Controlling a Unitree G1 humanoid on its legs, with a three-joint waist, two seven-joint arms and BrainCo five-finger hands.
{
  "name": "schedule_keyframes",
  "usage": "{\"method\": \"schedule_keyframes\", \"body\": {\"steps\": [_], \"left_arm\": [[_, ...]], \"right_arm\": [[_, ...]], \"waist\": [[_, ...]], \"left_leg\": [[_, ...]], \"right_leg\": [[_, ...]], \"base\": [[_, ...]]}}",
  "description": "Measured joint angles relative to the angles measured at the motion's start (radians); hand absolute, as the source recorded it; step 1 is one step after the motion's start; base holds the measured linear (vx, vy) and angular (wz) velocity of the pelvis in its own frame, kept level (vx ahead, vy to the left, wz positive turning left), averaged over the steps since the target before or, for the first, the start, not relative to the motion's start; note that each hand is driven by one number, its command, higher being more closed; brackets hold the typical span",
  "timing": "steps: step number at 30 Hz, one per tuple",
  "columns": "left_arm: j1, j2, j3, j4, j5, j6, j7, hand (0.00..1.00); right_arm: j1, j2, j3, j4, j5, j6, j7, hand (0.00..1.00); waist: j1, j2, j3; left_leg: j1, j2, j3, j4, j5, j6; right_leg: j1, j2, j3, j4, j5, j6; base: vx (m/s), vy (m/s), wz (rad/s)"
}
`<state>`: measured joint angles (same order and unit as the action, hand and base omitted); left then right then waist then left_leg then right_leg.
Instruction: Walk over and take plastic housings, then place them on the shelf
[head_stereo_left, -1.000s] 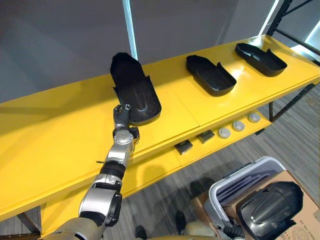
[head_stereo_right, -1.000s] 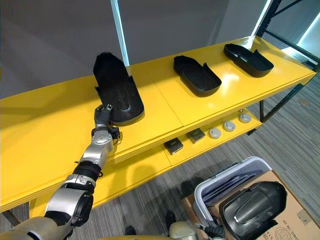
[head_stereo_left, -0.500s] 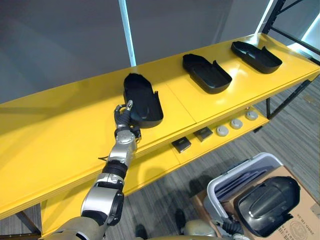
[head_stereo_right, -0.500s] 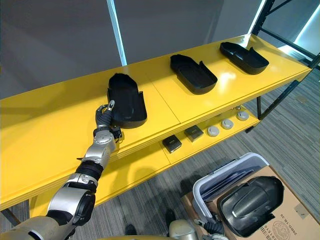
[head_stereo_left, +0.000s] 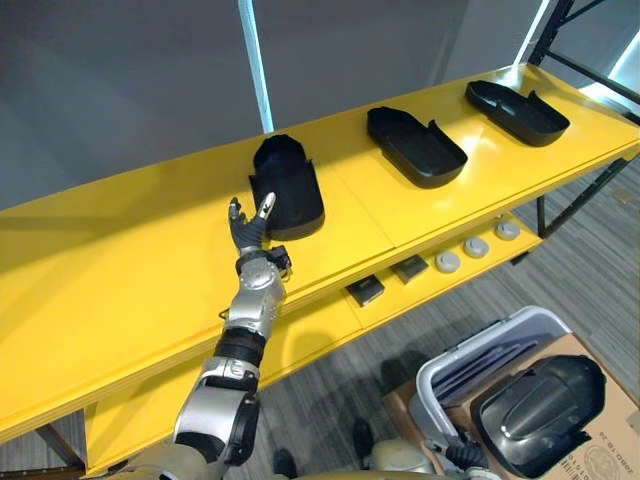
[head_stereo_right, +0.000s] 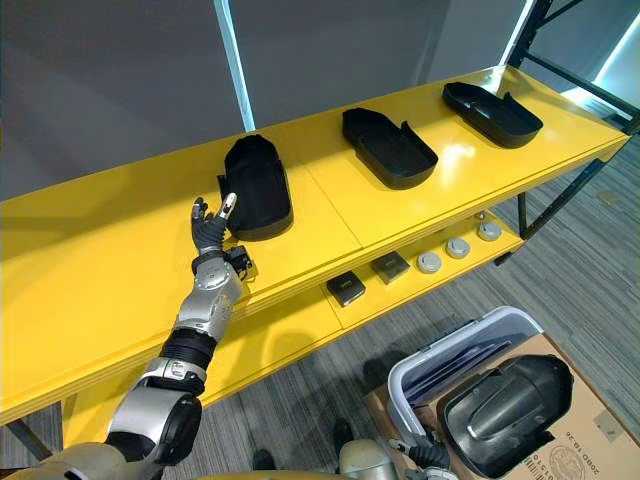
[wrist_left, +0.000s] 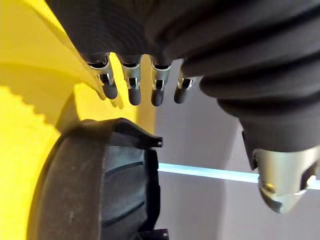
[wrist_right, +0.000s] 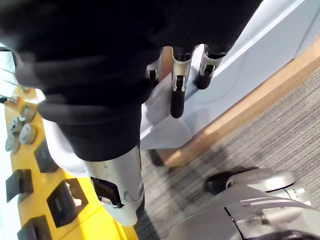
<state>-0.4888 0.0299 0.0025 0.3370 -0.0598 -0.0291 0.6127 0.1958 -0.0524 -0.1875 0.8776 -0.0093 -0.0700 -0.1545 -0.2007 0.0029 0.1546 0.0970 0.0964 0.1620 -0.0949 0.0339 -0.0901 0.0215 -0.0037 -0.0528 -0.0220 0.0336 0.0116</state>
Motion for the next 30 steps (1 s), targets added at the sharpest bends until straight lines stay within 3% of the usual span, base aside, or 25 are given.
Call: {"method": "schedule_keyframes", "body": {"steps": [7,8,14,22,30], "left_arm": [[0.082,-0.006,-0.073,-0.112,0.168,-0.003,-0.008,0.00],[0.092,-0.002,-0.100,-0.119,0.239,-0.003,-0.025,1.00],[0.245,0.074,-0.284,-0.249,0.547,-0.024,-0.117,1.00],[0.280,0.074,-0.327,-0.223,0.647,-0.026,-0.220,1.00],[0.231,0.093,-0.355,-0.073,0.684,-0.018,-0.247,1.00]], "right_arm": [[0.014,-0.005,0.000,0.000,0.000,-0.005,-0.001,0.00],[0.020,-0.007,0.001,0.002,0.001,-0.009,-0.001,0.00],[0.032,-0.016,0.008,0.004,0.003,-0.025,0.001,0.00],[0.030,-0.033,0.039,0.020,0.000,-0.035,0.004,0.00],[0.029,-0.034,0.038,0.021,-0.001,-0.034,0.007,0.00]], "waist": [[0.019,0.006,-0.002],[0.026,0.007,-0.002],[0.027,0.020,-0.010],[0.026,0.025,-0.014],[0.024,0.026,-0.016]], "left_leg": [[0.004,0.001,-0.008,0.000,0.000,0.000],[0.004,0.001,-0.011,0.000,0.000,0.000],[0.000,0.000,-0.017,0.000,0.000,0.000],[-0.007,0.004,-0.017,0.000,-0.001,0.000],[-0.022,0.007,-0.010,0.000,-0.001,-0.001]], "right_leg": [[0.008,0.000,-0.004,-0.004,0.000,0.000],[0.008,0.000,-0.006,-0.004,0.000,0.000],[0.009,-0.001,-0.008,-0.011,0.000,0.000],[0.006,0.003,-0.011,-0.019,0.000,0.000],[-0.010,0.005,-0.005,-0.023,0.005,-0.002]], "base": [[-0.01,-0.002,0.02],[0.00,0.000,0.00],[0.00,-0.002,0.01],[0.00,0.000,0.00],[0.00,-0.003,-0.02]]}}
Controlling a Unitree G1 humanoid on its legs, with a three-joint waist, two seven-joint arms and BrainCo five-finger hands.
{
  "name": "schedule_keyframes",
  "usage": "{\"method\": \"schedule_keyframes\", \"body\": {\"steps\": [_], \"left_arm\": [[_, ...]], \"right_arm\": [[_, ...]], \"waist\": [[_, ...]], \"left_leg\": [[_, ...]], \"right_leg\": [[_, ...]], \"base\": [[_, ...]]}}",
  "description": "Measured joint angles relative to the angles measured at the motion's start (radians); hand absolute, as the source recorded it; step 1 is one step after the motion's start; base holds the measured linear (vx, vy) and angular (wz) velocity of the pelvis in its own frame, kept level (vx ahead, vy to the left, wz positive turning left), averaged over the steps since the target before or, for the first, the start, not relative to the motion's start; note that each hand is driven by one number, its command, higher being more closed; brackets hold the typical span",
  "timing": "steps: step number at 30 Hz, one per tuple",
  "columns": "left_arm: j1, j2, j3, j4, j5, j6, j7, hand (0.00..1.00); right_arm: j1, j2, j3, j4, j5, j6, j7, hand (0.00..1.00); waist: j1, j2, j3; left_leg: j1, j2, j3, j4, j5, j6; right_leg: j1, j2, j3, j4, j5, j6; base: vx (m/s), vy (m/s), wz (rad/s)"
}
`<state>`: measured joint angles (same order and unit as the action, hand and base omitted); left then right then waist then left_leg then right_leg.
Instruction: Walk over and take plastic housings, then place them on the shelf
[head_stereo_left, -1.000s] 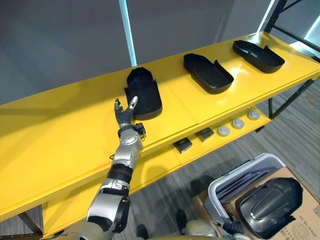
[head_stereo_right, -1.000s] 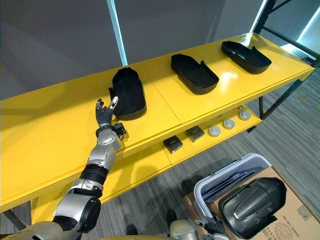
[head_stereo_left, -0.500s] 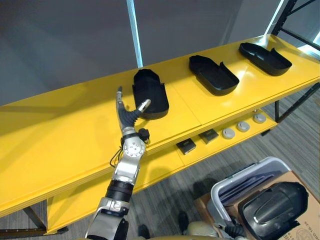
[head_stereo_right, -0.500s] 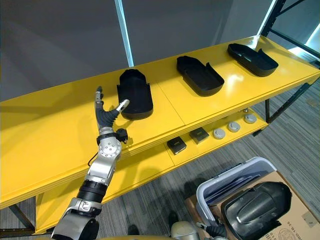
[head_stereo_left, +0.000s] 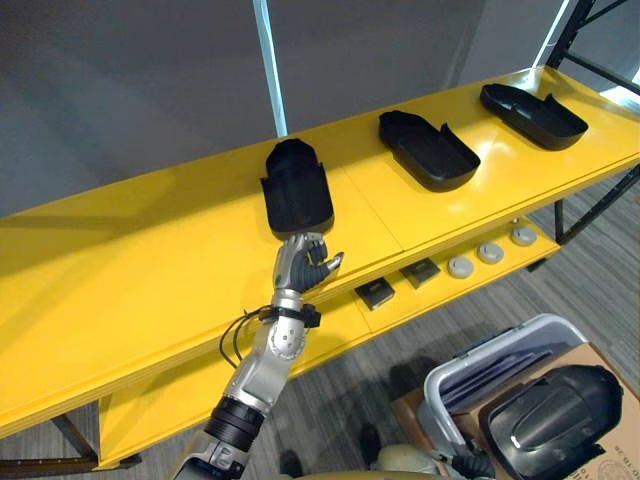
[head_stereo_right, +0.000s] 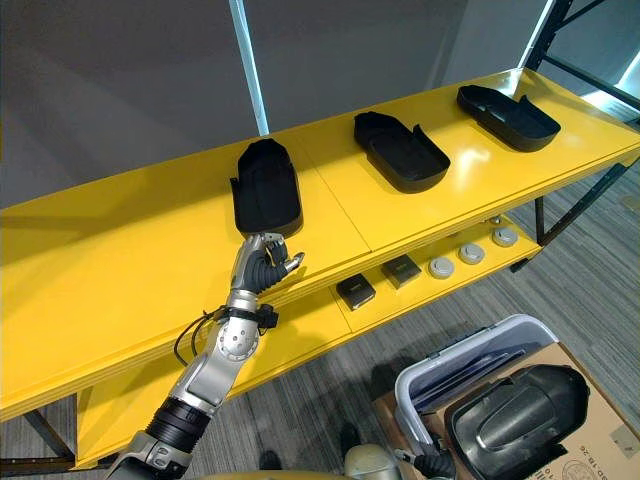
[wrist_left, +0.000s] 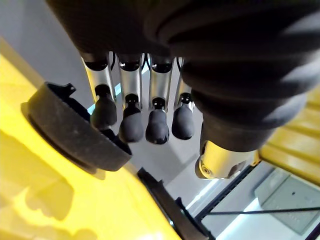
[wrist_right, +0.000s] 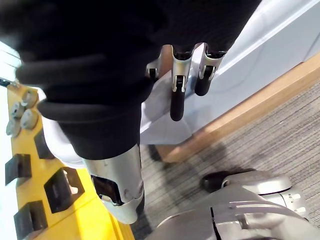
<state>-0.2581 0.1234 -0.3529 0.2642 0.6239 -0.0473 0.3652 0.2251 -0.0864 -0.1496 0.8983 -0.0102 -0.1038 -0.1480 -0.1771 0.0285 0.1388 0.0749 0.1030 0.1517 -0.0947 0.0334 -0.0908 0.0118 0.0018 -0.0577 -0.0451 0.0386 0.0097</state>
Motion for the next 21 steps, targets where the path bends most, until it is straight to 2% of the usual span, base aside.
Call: {"method": "schedule_keyframes", "body": {"steps": [9,14,21], "left_arm": [[-0.139,0.019,-0.003,0.125,0.016,0.032,-0.036,1.00],[-0.207,0.024,0.012,0.202,0.013,0.049,-0.037,1.00],[-0.311,0.021,0.046,0.259,-0.045,0.067,-0.039,1.00]], "right_arm": [[-0.015,0.002,-0.002,-0.001,-0.001,0.002,0.000,0.00],[-0.036,0.006,-0.010,-0.001,-0.001,0.002,0.001,0.00],[-0.043,0.014,-0.020,-0.013,-0.001,0.002,0.004,0.00]], "waist": [[-0.007,-0.004,0.002],[-0.028,-0.006,0.005],[-0.030,-0.011,0.037]], "left_leg": [[-0.010,0.001,0.028,0.000,0.000,0.000],[-0.028,0.000,0.043,0.000,-0.001,-0.001],[-0.034,0.000,0.046,0.000,-0.001,-0.001]], "right_leg": [[-0.020,0.003,0.023,-0.003,0.008,0.002],[-0.042,0.002,0.034,-0.009,0.013,0.007],[-0.049,0.002,0.035,-0.008,0.016,0.004]], "base": [[-0.01,0.002,-0.07],[-0.01,0.004,-0.08],[0.00,0.000,0.00]]}}
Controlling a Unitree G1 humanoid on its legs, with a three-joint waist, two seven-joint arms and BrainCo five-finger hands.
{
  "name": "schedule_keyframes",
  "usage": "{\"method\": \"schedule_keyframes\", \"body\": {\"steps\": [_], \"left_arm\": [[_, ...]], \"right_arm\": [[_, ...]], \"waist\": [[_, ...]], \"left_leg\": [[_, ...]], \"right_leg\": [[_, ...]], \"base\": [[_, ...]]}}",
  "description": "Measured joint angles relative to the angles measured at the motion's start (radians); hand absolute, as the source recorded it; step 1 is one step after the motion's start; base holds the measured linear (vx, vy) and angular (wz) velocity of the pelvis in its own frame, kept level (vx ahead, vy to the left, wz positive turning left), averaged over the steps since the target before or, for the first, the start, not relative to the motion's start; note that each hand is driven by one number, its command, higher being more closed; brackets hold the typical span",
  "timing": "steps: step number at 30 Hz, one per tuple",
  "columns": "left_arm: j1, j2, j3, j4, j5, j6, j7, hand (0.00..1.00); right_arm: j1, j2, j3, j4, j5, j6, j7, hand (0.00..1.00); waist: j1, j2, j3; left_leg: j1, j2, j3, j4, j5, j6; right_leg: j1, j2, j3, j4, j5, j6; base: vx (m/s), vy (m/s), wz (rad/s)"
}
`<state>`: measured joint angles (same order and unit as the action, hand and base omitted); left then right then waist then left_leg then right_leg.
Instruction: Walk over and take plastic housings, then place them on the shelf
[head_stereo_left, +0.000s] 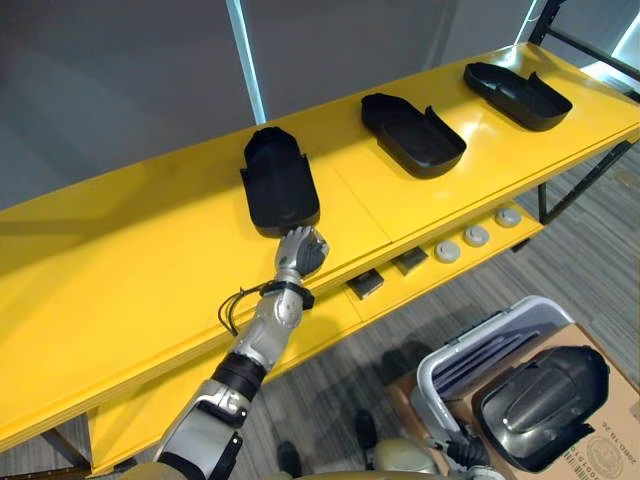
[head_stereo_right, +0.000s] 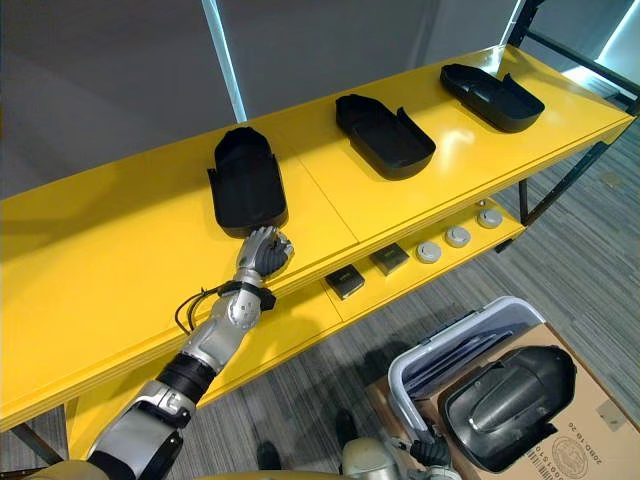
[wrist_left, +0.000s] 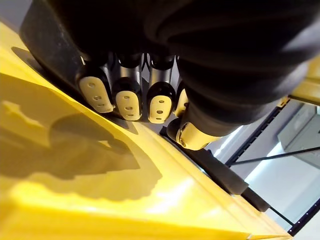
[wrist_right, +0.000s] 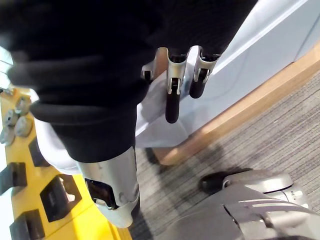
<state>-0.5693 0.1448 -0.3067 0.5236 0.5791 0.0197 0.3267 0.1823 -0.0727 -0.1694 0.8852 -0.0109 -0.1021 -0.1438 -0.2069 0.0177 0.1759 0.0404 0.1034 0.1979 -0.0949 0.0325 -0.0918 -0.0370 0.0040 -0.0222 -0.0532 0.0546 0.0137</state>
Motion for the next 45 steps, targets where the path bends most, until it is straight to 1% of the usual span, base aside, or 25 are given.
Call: {"method": "schedule_keyframes", "body": {"steps": [4,6,11,16,19,21,22,24,26,27,29,30,31,32,34,35,36,37,38,39,40,42,43,44,45], "left_arm": [[-0.014,-0.002,0.016,0.030,-0.030,0.006,-0.002,1.00],[-0.054,-0.002,0.026,0.052,-0.062,0.006,-0.006,1.00],[-0.104,-0.003,0.058,0.107,-0.106,0.007,-0.019,1.00],[-0.113,-0.004,0.071,0.113,-0.124,0.005,-0.017,1.00],[-0.113,-0.009,0.064,0.094,-0.151,0.004,-0.016,1.00],[-0.103,-0.015,0.031,0.028,-0.175,0.004,-0.016,1.00],[-0.083,-0.015,0.007,-0.049,-0.184,-0.002,-0.015,1.00],[-0.044,-0.019,-0.024,-0.170,-0.216,-0.030,-0.015,1.00],[-0.030,-0.040,-0.061,-0.264,-0.238,-0.048,-0.016,1.00],[-0.017,-0.046,-0.073,-0.331,-0.264,-0.067,-0.016,1.00],[0.012,-0.042,-0.075,-0.441,-0.298,-0.095,-0.016,1.00],[0.036,-0.039,-0.063,-0.538,-0.312,-0.118,-0.015,1.00],[0.046,-0.039,-0.054,-0.575,-0.315,-0.126,-0.014,1.00],[0.078,-0.039,-0.019,-0.664,-0.332,-0.151,0.001,1.00],[0.128,-0.038,0.042,-0.743,-0.333,-0.165,0.015,1.00],[0.187,-0.036,0.116,-0.806,-0.334,-0.179,0.049,1.00],[0.216,-0.034,0.159,-0.833,-0.334,-0.183,0.061,1.00],[0.270,-0.026,0.253,-0.877,-0.352,-0.193,0.100,1.00],[0.329,-0.019,0.370,-0.903,-0.389,-0.207,0.152,1.00],[0.355,-0.021,0.413,-0.912,-0.404,-0.209,0.171,1.00],[0.408,-0.025,0.497,-0.919,-0.435,-0.225,0.202,1.00],[0.472,-0.029,0.577,-0.918,-0.498,-0.242,0.231,1.00],[0.527,-0.041,0.637,-0.917,-0.538,-0.260,0.248,1.00],[0.589,-0.063,0.688,-0.912,-0.573,-0.273,0.262,1.00],[0.620,-0.076,0.709,-0.906,-0.591,-0.277,0.269,1.00]], "right_arm": [[0.000,0.006,-0.017,-0.006,0.000,0.001,0.012,0.00],[-0.001,0.007,-0.017,-0.007,0.000,0.000,0.012,0.00],[-0.004,0.006,-0.017,-0.010,0.000,-0.003,0.012,0.00],[-0.018,0.007,-0.017,-0.007,0.000,-0.002,0.012,0.00],[-0.019,0.007,-0.017,-0.007,0.001,-0.002,0.012,0.00],[-0.019,0.007,-0.017,-0.007,0.001,-0.002,0.012,0.00],[-0.020,0.007,-0.017,-0.007,0.001,-0.002,0.012,0.00],[-0.021,0.007,-0.018,-0.007,0.001,0.002,0.011,0.00],[-0.018,0.005,-0.019,-0.005,0.001,0.002,0.010,0.00],[-0.019,0.004,-0.020,-0.005,0.001,0.007,0.009,0.00],[-0.016,0.003,-0.021,-0.004,0.001,0.019,0.008,0.00],[-0.014,0.000,-0.022,0.003,0.001,0.023,0.007,0.00],[-0.013,-0.002,-0.021,0.006,0.001,0.024,0.007,0.00],[-0.008,-0.007,-0.021,0.016,0.001,0.024,0.007,0.00],[-0.002,-0.013,-0.021,0.027,0.001,0.024,0.007,0.00],[0.004,-0.017,-0.021,0.040,0.001,0.024,0.007,0.00],[0.004,-0.018,-0.021,0.043,0.001,0.025,0.007,0.00],[0.004,-0.019,-0.021,0.052,0.002,0.026,0.007,0.00],[0.004,-0.021,-0.022,0.069,0.003,0.025,0.006,0.00],[0.004,-0.023,-0.022,0.078,0.003,0.025,0.006,0.00],[0.009,-0.023,-0.028,0.085,0.003,0.029,0.006,0.00],[0.015,-0.022,-0.045,0.104,0.005,0.034,0.006,0.00],[0.016,-0.019,-0.059,0.117,0.005,0.035,0.004,0.00],[0.019,-0.013,-0.067,0.122,0.005,0.041,-0.003,0.00],[0.023,-0.010,-0.068,0.122,0.005,0.042,-0.006,0.00]], "waist": [[-0.002,0.001,0.005],[-0.002,0.001,0.019],[-0.006,0.005,0.026],[-0.026,0.005,0.028],[-0.026,0.007,0.031],[-0.023,0.009,0.035],[-0.021,0.010,0.036],[-0.017,0.010,0.036],[0.004,0.011,0.036],[0.005,0.011,0.036],[0.007,0.012,0.036],[0.013,0.015,0.034],[0.018,0.016,0.034],[0.037,0.019,0.032],[0.043,0.021,0.031],[0.063,0.023,0.026],[0.064,0.024,0.025],[0.067,0.025,0.025],[0.086,0.024,0.024],[0.090,0.023,0.021],[0.101,0.022,0.010],[0.119,0.020,-0.001],[0.134,0.016,-0.013],[0.141,0.011,-0.026],[0.143,0.009,-0.033]], "left_leg": [[-0.002,0.000,0.001,0.000,-0.001,-0.001],[-0.003,0.000,0.001,0.000,-0.001,-0.001],[-0.002,0.000,0.004,0.000,-0.001,-0.001],[-0.002,-0.001,0.005,-0.001,-0.001,-0.001],[-0.002,0.000,0.004,-0.001,-0.001,-0.001],[-0.004,0.000,0.001,-0.001,-0.001,-0.001],[-0.004,-0.001,-0.002,-0.001,-0.001,-0.001],[-0.003,-0.001,-0.005,-0.001,-0.001,-0.001],[-0.004,-0.002,-0.009,-0.001,-0.001,-0.001],[-0.003,-0.003,-0.016,-0.001,-0.001,-0.001],[0.006,-0.003,-0.031,-0.001,-0.001,-0.001],[0.009,-0.003,-0.037,-0.001,-0.001,-0.001],[0.009,-0.002,-0.042,-0.001,-0.001,-0.001],[0.012,-0.001,-0.054,0.000,-0.001,-0.001],[0.018,-0.002,-0.062,0.000,-0.001,-0.001],[0.026,-0.001,-0.063,0.000,-0.001,-0.001],[0.026,-0.001,-0.068,0.000,-0.001,-0.001],[0.027,-0.001,-0.077,0.000,-0.001,-0.001],[0.027,-0.002,-0.084,0.000,-0.001,-0.001],[0.027,-0.002,-0.085,0.000,-0.001,-0.001],[0.027,-0.003,-0.090,0.000,0.000,-0.001],[0.027,-0.004,-0.098,0.000,0.000,-0.001],[0.030,-0.006,-0.112,0.000,0.000,-0.001],[0.032,-0.007,-0.120,0.000,0.000,-0.001],[0.032,-0.008,-0.124,-0.001,0.000,-0.001]], "right_leg": [[-0.002,0.000,0.000,0.000,0.000,0.001],[-0.002,-0.001,0.000,0.001,0.000,0.001],[-0.003,-0.001,0.001,0.001,0.000,0.001],[-0.003,-0.002,0.002,0.001,-0.001,0.001],[-0.003,-0.001,0.001,0.001,-0.001,0.001],[-0.003,-0.002,-0.003,0.001,-0.001,0.001],[-0.002,-0.003,-0.006,0.001,-0.001,0.001],[0.001,-0.003,-0.009,0.001,-0.002,0.003],[0.002,-0.004,-0.009,0.001,-0.004,0.004],[0.006,-0.005,-0.011,0.001,-0.006,0.004],[0.019,-0.006,-0.022,0.003,-0.012,0.003],[0.020,-0.006,-0.033,0.019,-0.023,0.001],[0.021,-0.006,-0.035,0.022,-0.026,0.001],[0.022,-0.005,-0.041,0.032,-0.033,0.001],[0.033,-0.006,-0.055,0.035,-0.038,-0.001],[0.039,-0.005,-0.057,0.041,-0.044,-0.004],[0.042,-0.005,-0.059,0.042,-0.046,-0.004],[0.047,-0.005,-0.067,0.045,-0.049,-0.004],[0.050,-0.004,-0.070,0.049,-0.052,-0.006],[0.052,-0.004,-0.073,0.049,-0.052,-0.006],[0.053,-0.004,-0.081,0.050,-0.053,-0.007],[0.063,-0.003,-0.087,0.050,-0.055,-0.010],[0.071,-0.005,-0.097,0.051,-0.061,-0.007],[0.076,-0.006,-0.105,0.054,-0.067,-0.007],[0.077,-0.006,-0.109,0.055,-0.070,-0.008]], "base": [[0.01,0.000,0.00],[0.00,0.000,0.00],[0.00,0.000,0.00],[0.00,0.000,0.00],[0.00,0.000,0.00],[0.00,0.000,0.05],[0.00,0.000,0.06],[0.00,0.000,0.05],[0.00,0.000,0.06],[0.00,0.001,0.14],[0.01,-0.002,0.19],[0.00,-0.005,0.18],[0.00,-0.012,0.22],[0.00,-0.010,0.20],[0.00,-0.007,0.17],[0.00,-0.003,0.09],[0.00,-0.005,0.15],[-0.02,-0.005,0.18],[-0.03,-0.003,0.17],[-0.02,-0.003,0.14],[0.00,-0.001,0.13],[0.00,-0.001,0.18],[-0.01,-0.003,0.29],[0.00,-0.004,0.28],[-0.01,-0.008,0.25]]}}
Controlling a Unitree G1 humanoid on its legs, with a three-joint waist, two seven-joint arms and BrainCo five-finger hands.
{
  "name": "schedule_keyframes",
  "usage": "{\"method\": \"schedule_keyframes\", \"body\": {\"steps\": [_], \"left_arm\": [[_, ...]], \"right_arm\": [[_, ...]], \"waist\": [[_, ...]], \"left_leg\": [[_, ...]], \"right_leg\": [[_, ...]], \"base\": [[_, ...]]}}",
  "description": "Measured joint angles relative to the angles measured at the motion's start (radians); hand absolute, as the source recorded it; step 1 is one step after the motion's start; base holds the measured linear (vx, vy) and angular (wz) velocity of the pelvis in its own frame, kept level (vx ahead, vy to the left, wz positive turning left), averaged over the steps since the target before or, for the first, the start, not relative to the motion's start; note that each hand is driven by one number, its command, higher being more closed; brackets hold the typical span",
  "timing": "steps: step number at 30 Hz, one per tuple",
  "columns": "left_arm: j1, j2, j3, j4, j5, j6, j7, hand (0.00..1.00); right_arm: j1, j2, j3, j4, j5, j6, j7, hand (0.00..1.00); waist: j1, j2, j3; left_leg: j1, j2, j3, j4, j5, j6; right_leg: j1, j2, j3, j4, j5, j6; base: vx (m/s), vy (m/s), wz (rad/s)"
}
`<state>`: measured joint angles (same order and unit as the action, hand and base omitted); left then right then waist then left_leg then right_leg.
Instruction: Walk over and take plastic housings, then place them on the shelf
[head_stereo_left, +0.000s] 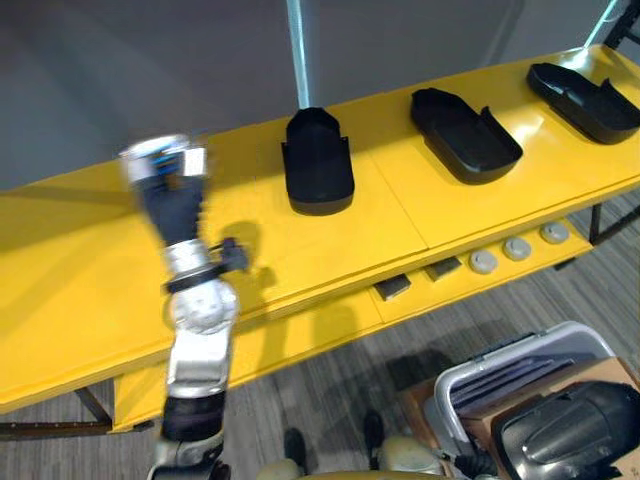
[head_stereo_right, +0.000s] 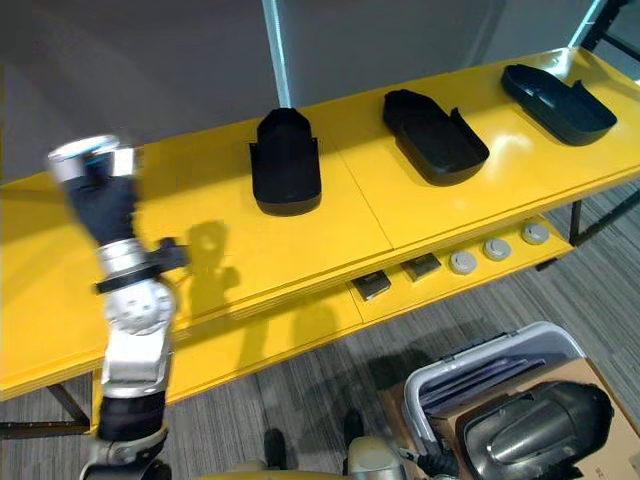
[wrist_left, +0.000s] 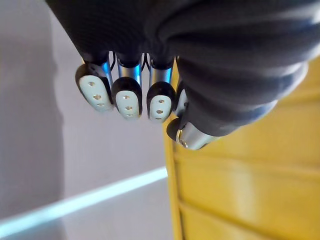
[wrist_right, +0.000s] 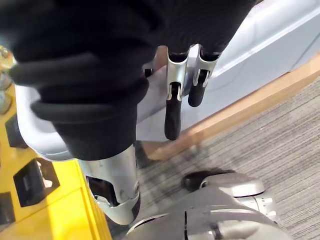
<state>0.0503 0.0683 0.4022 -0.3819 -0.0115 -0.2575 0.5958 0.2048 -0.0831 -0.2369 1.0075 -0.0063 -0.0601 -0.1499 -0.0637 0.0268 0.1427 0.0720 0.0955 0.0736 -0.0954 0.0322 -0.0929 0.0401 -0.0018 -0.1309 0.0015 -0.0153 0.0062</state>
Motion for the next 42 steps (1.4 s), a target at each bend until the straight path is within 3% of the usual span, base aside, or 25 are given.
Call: {"method": "schedule_keyframes", "body": {"steps": [3,6,9,10,15,17,21,23,36,39,41,42], "left_arm": [[0.142,-0.059,0.044,0.090,-0.069,0.004,0.023,1.00],[0.241,-0.110,0.038,0.269,-0.090,0.049,0.019,1.00],[0.278,-0.134,0.014,0.525,-0.105,0.125,-0.069,1.00],[0.279,-0.134,-0.006,0.635,-0.103,0.151,-0.112,0.00],[0.245,-0.113,-0.110,1.068,-0.085,0.224,-0.263,0.00],[0.232,-0.113,-0.147,1.112,-0.061,0.230,-0.292,0.00],[0.204,-0.078,-0.189,1.166,-0.030,0.229,-0.312,0.00],[0.189,-0.058,-0.216,1.182,0.008,0.229,-0.313,0.00],[0.140,-0.026,-0.295,1.209,0.126,0.228,-0.330,0.00],[0.121,-0.024,-0.292,1.212,0.141,0.229,-0.327,0.00],[0.103,-0.027,-0.291,1.207,0.140,0.228,-0.322,0.00],[0.100,-0.030,-0.291,1.207,0.140,0.228,-0.313,0.00]], "right_arm": [[0.017,0.008,0.004,-0.006,-0.001,0.000,-0.003,0.00],[0.022,0.018,0.023,-0.064,-0.003,0.000,-0.003,0.00],[0.019,0.037,0.050,-0.132,-0.003,0.015,-0.021,0.00],[0.021,0.038,0.051,-0.134,-0.003,0.024,-0.023,0.00],[0.030,0.047,0.051,-0.151,-0.002,0.027,-0.022,0.00],[0.027,0.048,0.051,-0.149,-0.002,0.026,-0.022,0.00],[0.012,0.037,0.051,-0.122,-0.002,0.017,-0.022,0.00],[-0.004,0.033,0.050,-0.116,-0.002,0.016,-0.023,0.00],[-0.051,0.022,0.050,-0.080,-0.003,0.002,-0.023,0.00],[-0.081,0.020,0.053,-0.085,-0.004,-0.002,-0.026,0.00],[-0.106,0.017,0.062,-0.085,-0.004,-0.003,-0.031,0.00],[-0.128,0.010,0.071,-0.089,-0.005,-0.004,-0.031,0.00]], "waist": [[0.031,-0.011,-0.033],[0.050,-0.026,-0.064],[0.051,-0.039,-0.083],[0.053,-0.046,-0.091],[0.046,-0.049,-0.111],[0.046,-0.047,-0.111],[0.041,-0.030,-0.108],[0.025,-0.022,-0.106],[0.022,-0.016,-0.078],[0.023,-0.017,-0.047],[0.025,-0.024,-0.044],[0.027,-0.014,-0.040]], "left_leg": [[-0.001,-0.001,-0.015,-0.006,-0.013,0.004],[-0.001,0.007,-0.004,-0.006,-0.018,0.008],[0.005,0.013,0.035,-0.004,-0.015,0.009],[0.011,0.011,0.040,-0.002,-0.009,0.009],[0.015,0.004,0.056,0.000,-0.008,0.007],[0.016,0.005,0.056,0.000,-0.008,0.007],[0.022,0.007,0.064,0.000,-0.008,0.007],[0.023,0.007,0.066,-0.001,-0.008,0.007],[0.038,0.012,0.096,0.001,-0.021,-0.005],[0.009,0.014,0.102,0.081,-0.067,-0.004],[-0.065,0.007,-0.010,0.177,-0.100,0.001],[-0.082,0.009,-0.063,0.192,-0.125,-0.001]], "right_leg": [[0.003,-0.004,-0.014,0.010,-0.022,0.010],[0.006,-0.013,-0.036,0.017,-0.032,0.014],[0.009,-0.023,-0.058,0.040,-0.041,0.016],[0.011,-0.029,-0.059,0.051,-0.049,0.018],[0.008,-0.035,-0.044,0.048,-0.050,0.019],[0.008,-0.034,-0.042,0.047,-0.050,0.019],[0.009,-0.030,-0.033,0.046,-0.050,0.018],[0.006,-0.029,-0.030,0.042,-0.049,0.018],[0.009,-0.010,0.015,0.016,-0.038,0.011],[-0.013,-0.009,0.049,0.033,-0.038,0.011],[-0.066,-0.013,0.093,0.050,-0.031,0.012],[-0.086,-0.006,0.125,0.051,-0.022,0.017]], "base": [[-0.02,-0.003,0.18],[0.00,-0.006,0.16],[0.02,0.009,0.17],[0.03,0.025,0.11],[0.03,0.032,-0.08],[0.00,0.000,0.00],[-0.01,-0.004,-0.07],[-0.02,0.004,-0.04],[0.03,0.000,-0.10],[-0.01,0.004,-0.29],[-0.01,-0.022,-0.66],[0.03,-0.006,-0.75]]}}
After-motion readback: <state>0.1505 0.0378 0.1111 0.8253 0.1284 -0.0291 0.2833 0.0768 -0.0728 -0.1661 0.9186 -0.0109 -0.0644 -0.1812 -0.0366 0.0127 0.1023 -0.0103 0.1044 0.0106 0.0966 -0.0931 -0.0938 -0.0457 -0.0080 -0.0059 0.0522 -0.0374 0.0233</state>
